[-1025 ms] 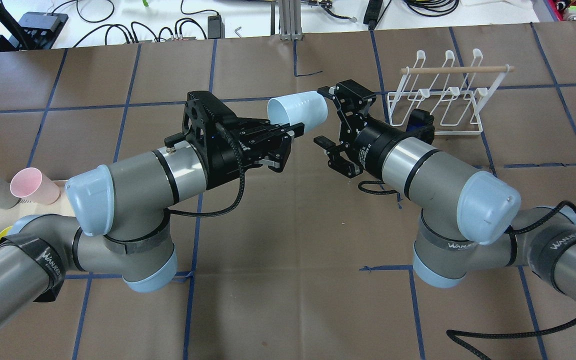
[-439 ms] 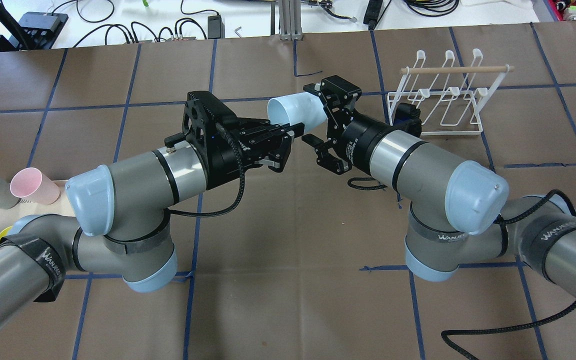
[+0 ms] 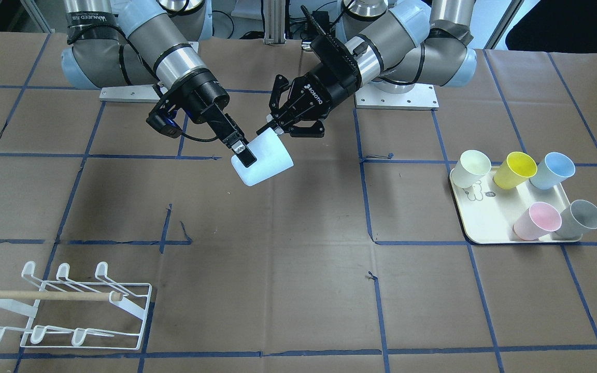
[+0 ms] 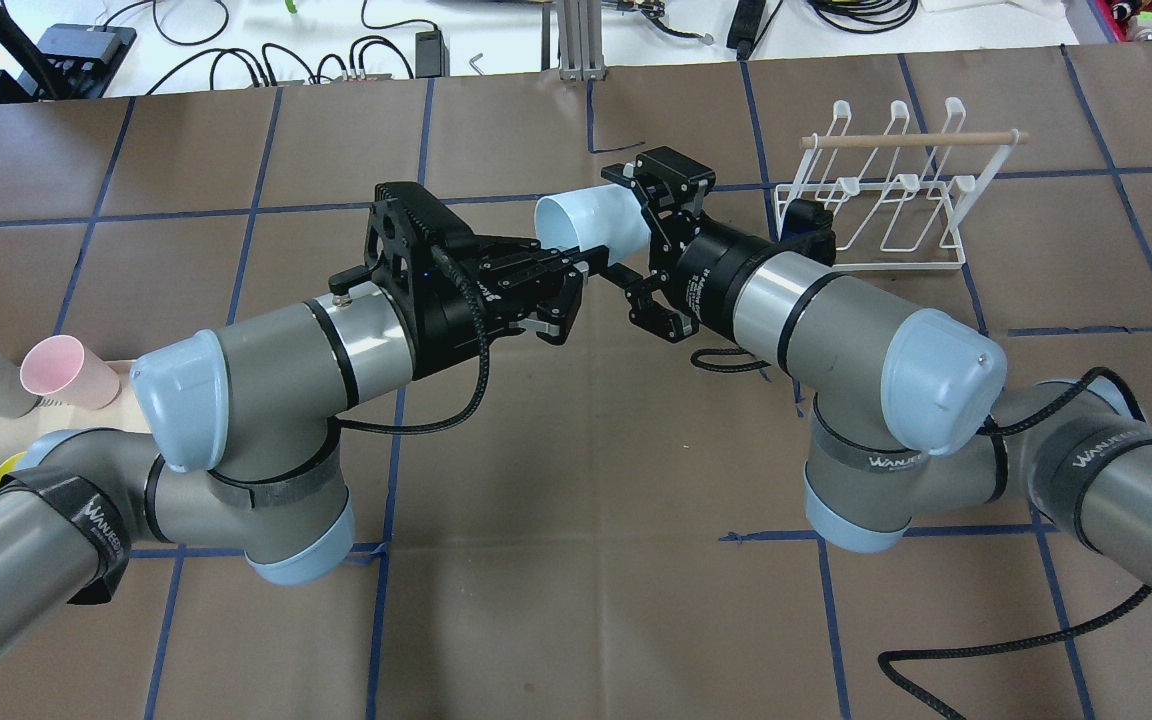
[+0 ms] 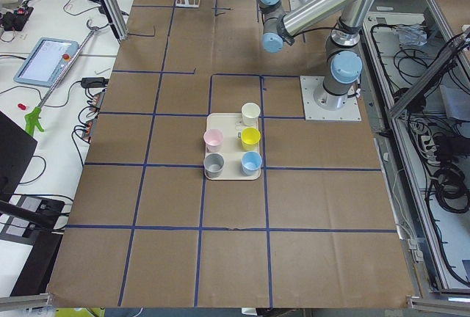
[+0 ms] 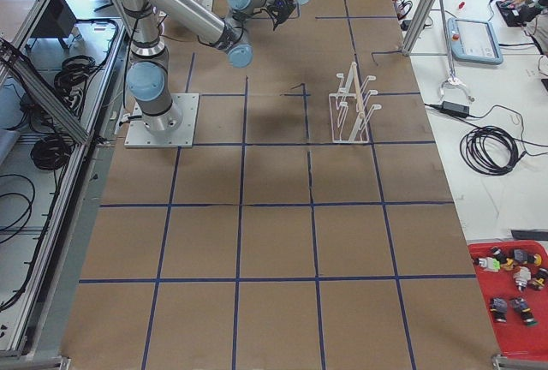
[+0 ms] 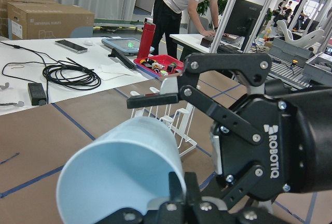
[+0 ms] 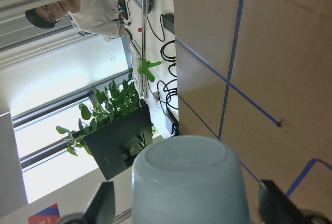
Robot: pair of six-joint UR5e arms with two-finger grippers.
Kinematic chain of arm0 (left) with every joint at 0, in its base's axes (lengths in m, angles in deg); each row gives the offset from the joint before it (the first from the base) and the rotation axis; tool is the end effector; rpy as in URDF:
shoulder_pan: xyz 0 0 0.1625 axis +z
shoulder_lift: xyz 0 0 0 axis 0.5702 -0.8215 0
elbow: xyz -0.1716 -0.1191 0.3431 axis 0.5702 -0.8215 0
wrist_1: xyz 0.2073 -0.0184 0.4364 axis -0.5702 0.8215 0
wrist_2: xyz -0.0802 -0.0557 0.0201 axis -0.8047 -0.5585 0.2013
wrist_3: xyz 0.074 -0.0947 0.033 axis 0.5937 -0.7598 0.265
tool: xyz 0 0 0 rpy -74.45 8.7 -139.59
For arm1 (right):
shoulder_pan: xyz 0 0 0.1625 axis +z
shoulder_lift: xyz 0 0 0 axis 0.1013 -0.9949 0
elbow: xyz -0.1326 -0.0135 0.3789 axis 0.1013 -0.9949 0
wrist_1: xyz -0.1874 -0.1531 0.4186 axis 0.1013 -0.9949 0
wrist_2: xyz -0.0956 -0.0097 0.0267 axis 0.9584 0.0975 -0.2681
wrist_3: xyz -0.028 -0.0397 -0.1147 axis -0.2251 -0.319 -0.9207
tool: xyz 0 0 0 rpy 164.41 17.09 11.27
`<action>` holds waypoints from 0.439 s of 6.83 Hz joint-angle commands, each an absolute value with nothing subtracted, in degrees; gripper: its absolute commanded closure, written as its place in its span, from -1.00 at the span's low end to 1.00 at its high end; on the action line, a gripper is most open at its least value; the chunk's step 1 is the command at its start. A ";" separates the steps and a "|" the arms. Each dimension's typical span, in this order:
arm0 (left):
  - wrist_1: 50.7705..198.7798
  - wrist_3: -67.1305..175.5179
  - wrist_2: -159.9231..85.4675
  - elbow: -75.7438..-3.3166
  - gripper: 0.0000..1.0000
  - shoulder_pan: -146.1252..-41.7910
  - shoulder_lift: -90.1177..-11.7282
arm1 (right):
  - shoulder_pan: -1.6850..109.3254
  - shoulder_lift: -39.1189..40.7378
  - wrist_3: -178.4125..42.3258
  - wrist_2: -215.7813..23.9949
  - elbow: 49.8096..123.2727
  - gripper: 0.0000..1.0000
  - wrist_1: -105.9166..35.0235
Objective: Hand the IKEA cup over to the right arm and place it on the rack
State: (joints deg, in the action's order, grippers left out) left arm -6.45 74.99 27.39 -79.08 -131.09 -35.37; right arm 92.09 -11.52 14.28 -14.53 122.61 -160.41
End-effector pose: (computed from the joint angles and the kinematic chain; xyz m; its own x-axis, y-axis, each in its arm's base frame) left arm -0.2762 -0.4550 0.2817 -0.5998 0.7543 0.2670 0.1185 0.4138 -0.9026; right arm 0.2671 -0.4790 0.2666 0.0616 0.5058 -0.8605 0.7776 0.5162 0.3591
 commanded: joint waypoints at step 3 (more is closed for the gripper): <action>-6.45 75.16 27.72 -78.99 0.82 -131.09 -35.37 | 92.10 -11.38 14.07 -15.04 122.39 -0.04 -160.32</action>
